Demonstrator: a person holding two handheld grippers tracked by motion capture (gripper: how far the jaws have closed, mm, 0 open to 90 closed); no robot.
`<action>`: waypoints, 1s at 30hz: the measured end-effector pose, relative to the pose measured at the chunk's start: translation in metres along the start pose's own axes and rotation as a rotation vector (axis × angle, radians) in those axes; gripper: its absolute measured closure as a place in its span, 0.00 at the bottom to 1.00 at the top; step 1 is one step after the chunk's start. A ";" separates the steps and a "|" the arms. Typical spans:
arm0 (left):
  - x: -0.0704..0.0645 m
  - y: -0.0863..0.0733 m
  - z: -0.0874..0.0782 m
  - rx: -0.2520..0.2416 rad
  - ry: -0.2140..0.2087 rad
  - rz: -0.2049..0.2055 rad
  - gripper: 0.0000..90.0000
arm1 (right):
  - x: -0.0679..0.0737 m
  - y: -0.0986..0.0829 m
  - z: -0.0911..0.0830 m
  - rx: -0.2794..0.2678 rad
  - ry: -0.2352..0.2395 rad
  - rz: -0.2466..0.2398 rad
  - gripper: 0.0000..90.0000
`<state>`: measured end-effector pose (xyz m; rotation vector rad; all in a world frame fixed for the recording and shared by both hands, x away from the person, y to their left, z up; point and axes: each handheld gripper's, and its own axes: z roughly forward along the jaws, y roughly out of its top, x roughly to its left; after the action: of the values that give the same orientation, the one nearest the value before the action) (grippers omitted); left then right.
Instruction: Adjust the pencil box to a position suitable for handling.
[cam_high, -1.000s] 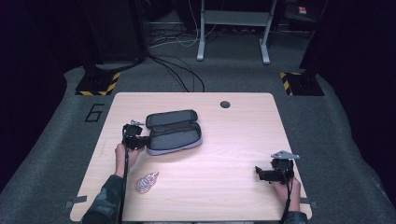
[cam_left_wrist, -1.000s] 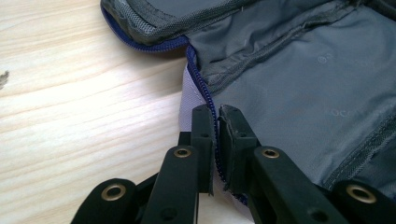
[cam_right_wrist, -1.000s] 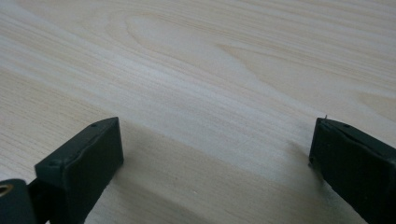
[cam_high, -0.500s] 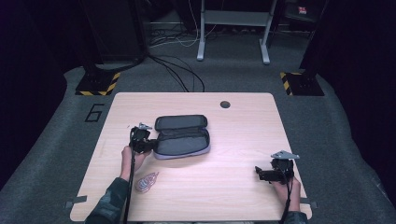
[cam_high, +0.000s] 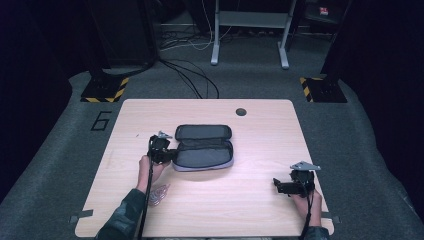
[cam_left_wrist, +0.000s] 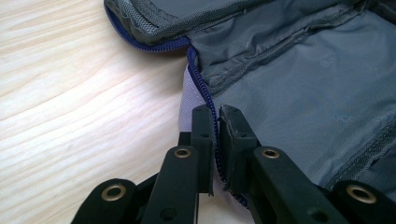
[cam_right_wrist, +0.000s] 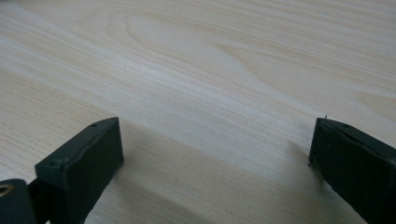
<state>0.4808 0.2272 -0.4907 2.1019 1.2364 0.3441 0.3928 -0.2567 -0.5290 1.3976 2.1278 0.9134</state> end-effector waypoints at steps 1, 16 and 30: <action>0.000 0.000 0.000 0.000 0.000 0.000 0.94 | 0.000 0.000 0.000 0.000 0.000 0.000 0.03; -0.008 0.013 -0.004 -0.036 -0.037 0.052 0.47 | 0.001 0.000 0.000 0.000 0.000 0.009 0.03; 0.001 -0.033 -0.070 -0.114 -0.035 0.105 0.09 | 0.001 0.000 0.000 0.000 0.000 0.009 0.03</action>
<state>0.4228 0.2678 -0.4605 2.0707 1.0644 0.4132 0.3923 -0.2561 -0.5290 1.4080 2.1231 0.9170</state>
